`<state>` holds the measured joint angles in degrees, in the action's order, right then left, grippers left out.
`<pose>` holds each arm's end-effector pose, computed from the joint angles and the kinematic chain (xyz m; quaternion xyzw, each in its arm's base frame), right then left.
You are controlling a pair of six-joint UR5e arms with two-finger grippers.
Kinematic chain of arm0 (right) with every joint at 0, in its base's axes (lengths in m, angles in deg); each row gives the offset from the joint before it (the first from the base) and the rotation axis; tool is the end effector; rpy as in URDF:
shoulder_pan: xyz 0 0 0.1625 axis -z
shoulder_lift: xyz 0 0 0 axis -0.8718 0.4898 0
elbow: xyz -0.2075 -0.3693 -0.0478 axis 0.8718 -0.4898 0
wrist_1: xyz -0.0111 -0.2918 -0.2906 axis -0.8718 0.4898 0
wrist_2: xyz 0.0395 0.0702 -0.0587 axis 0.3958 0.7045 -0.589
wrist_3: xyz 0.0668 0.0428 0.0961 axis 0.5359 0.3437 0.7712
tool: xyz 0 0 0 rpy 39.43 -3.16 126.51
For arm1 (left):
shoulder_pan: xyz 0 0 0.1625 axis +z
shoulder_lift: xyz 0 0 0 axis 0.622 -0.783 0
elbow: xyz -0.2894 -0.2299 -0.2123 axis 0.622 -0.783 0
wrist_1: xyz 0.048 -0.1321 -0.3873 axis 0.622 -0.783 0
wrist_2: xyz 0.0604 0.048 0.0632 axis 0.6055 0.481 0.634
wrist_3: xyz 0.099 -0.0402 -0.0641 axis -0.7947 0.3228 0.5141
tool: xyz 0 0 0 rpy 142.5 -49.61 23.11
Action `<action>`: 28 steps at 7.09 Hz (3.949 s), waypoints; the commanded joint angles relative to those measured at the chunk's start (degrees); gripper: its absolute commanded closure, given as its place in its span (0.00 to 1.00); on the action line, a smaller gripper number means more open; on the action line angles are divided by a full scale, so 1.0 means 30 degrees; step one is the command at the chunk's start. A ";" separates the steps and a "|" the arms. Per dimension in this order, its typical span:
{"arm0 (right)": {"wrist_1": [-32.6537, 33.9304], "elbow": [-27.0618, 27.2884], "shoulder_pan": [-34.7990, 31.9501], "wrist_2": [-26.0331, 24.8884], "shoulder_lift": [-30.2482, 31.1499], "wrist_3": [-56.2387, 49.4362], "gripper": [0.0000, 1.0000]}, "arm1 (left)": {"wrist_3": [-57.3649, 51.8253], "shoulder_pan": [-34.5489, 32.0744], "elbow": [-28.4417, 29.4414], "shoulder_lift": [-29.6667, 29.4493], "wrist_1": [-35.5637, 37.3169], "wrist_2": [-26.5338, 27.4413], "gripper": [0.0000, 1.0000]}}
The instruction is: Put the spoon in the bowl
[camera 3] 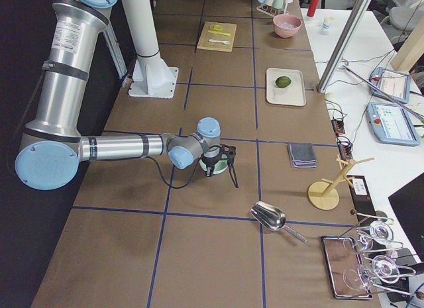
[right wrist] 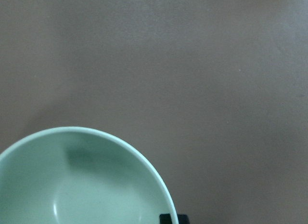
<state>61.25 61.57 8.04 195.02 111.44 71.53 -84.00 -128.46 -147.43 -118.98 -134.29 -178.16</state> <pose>-0.2021 -0.3742 0.6201 -0.0029 -0.3810 0.0569 0.9228 -0.0429 -0.4844 0.6518 0.0416 0.3926 0.0764 0.9156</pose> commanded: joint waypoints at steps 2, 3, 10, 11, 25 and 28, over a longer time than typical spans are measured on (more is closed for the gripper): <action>-0.1666 0.2608 -0.1288 0.1147 0.0449 0.0156 1.00 | 0.0898 0.0000 -0.0264 0.0025 -0.0043 0.0000 0.00; -0.1492 0.3314 -0.1526 0.1207 0.0246 0.0214 1.00 | 0.0963 0.0000 -0.0441 0.0112 -0.0015 0.0000 0.00; 1.1987 0.3623 0.5670 -0.2600 -1.4187 0.8138 1.00 | 0.1256 0.0000 -0.0619 0.0260 -0.0014 0.0000 0.00; 1.1755 0.2860 0.6403 -0.2891 -1.4780 0.8183 1.00 | 0.1256 0.0000 -0.0618 0.0260 -0.0014 0.0000 0.00; 0.6981 -0.1923 0.8784 -0.4770 -1.6543 0.8740 0.00 | 0.1256 0.0029 -0.0530 0.0172 -0.0014 0.0000 0.00; 0.6977 -0.1661 0.8755 -0.4769 -1.6543 0.8740 0.00 | 0.1227 0.0029 -0.0764 0.0085 -0.0044 0.0000 0.00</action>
<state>82.25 56.22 34.36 180.71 61.81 97.74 -80.34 -128.38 -149.35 -118.57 -134.39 -178.19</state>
